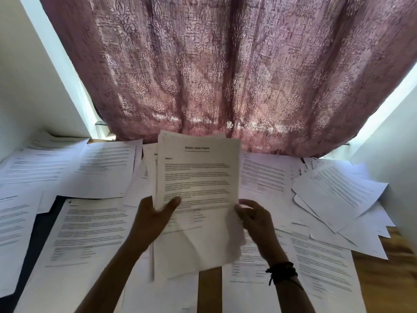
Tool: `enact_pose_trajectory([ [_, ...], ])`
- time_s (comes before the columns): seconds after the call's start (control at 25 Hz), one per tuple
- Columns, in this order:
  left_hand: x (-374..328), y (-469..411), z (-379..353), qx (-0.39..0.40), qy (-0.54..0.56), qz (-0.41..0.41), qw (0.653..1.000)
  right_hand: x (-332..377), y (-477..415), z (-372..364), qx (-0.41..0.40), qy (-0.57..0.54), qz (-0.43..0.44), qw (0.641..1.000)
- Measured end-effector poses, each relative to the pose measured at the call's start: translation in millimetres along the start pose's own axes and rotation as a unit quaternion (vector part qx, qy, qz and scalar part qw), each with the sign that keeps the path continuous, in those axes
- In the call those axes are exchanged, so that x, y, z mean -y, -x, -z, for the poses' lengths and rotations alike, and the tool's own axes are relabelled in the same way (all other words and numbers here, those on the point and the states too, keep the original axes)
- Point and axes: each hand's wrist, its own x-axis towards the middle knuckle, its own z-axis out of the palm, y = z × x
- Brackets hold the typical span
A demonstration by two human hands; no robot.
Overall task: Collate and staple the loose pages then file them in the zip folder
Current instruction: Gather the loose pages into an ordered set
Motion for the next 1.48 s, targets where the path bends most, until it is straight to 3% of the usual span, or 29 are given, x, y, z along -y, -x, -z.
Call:
enact_pose_trajectory([
  [0.08,-2.4,-0.1,0.6,-0.019,0.032,0.015,0.999,-15.5,-20.6,25.5,-0.143,0.052,-0.059,0.987],
  [0.16,-1.1,4.4,-0.9,-0.036,0.055,0.029,0.997,-32.4,-36.5,51.7,-0.242,0.184,-0.115,0.946],
  [0.24,4.1,10.6,-3.9,-0.049,0.070,0.043,0.995,-43.9,-47.0,73.0,-0.247,0.280,-0.177,0.911],
  [0.36,11.3,18.8,-8.2,-0.056,0.080,0.065,0.993,-45.3,-56.6,86.4,-0.206,0.340,-0.248,0.884],
  [0.52,15.1,25.8,-12.7,-0.053,0.081,0.078,0.992,-45.2,-65.0,89.2,-0.174,0.304,-0.274,0.896],
  [0.68,14.5,31.7,-14.9,-0.057,0.093,0.097,0.989,-48.0,-62.5,93.0,-0.204,0.159,-0.206,0.944],
  [0.8,14.7,35.5,-14.0,-0.064,0.113,0.114,0.985,-45.6,-43.7,93.4,-0.142,-0.023,-0.142,0.979],
  [0.92,19.1,37.3,-13.2,-0.071,0.138,0.145,0.977,-29.0,-13.3,95.8,-0.082,-0.109,-0.061,0.989],
  [1.0,20.6,38.6,-14.3,-0.069,0.155,0.165,0.972,-13.4,8.6,96.3,-0.046,-0.163,-0.040,0.985],
  [1.12,21.5,39.4,-20.2,-0.045,0.185,0.189,0.963,-3.4,33.7,96.3,0.078,-0.258,-0.066,0.961],
  [1.28,17.2,41.8,-31.9,0.010,0.224,0.204,0.953,-11.4,43.7,92.5,0.180,-0.278,-0.069,0.941],
  [1.48,11.8,42.8,-41.3,0.034,0.245,0.195,0.949,1.6,44.4,96.5,0.223,-0.215,-0.074,0.948],
])
